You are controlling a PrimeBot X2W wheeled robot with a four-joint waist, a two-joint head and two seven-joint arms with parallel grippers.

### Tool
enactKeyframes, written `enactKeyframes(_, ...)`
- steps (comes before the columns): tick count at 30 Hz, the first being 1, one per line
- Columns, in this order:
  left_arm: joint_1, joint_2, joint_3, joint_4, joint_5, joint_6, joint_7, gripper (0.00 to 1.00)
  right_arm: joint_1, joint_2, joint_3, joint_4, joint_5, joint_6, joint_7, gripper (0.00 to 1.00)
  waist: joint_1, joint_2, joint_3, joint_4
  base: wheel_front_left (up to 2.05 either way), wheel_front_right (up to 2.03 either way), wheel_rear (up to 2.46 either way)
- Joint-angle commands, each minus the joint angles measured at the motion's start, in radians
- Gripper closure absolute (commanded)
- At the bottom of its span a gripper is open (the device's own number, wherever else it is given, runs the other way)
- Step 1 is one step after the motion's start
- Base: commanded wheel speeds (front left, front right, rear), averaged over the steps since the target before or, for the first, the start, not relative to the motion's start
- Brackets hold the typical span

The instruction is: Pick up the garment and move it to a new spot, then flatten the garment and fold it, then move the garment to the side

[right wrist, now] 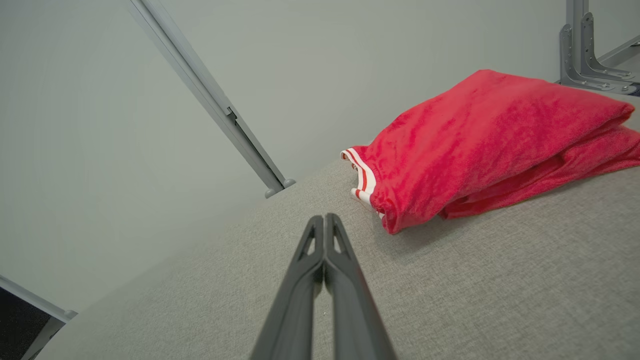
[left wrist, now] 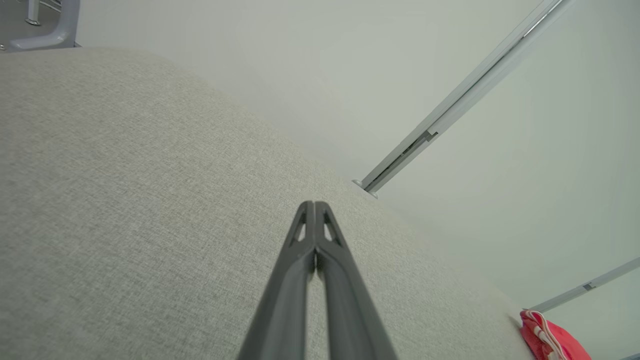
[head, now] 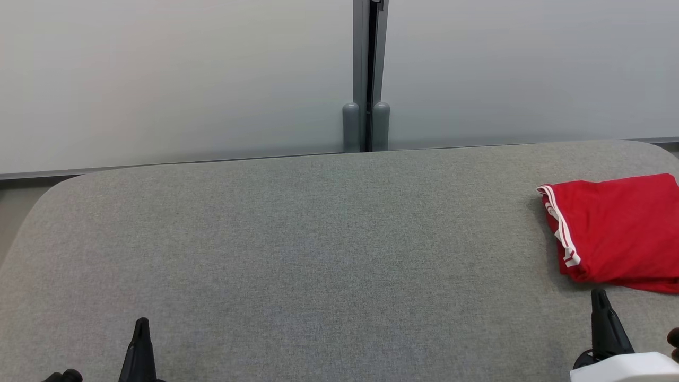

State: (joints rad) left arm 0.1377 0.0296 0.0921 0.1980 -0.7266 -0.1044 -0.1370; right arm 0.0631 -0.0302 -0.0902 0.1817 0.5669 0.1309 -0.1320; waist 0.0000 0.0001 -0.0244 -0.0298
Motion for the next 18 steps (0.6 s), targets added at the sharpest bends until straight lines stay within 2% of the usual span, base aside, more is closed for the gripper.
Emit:
enactKeyframes(1, -0.034, 0.011, 0.006, -0.009, -0.037, -0.004, 0.008, 1.00, -0.030, -0.011, -0.005, -0.008, 0.044, 0.000, 0.009, 1.00, 0.0000, -0.0001, 0.000, 0.001, 0.00, 0.00, 0.00)
enactKeyframes(18, -0.087, 0.014, 0.010, 0.004, -0.236, -0.011, 0.066, 1.00, -0.066, -0.014, -0.010, 0.007, 0.278, 0.000, 0.065, 1.00, 0.0000, -0.0001, 0.005, 0.005, 0.00, 0.00, 0.00)
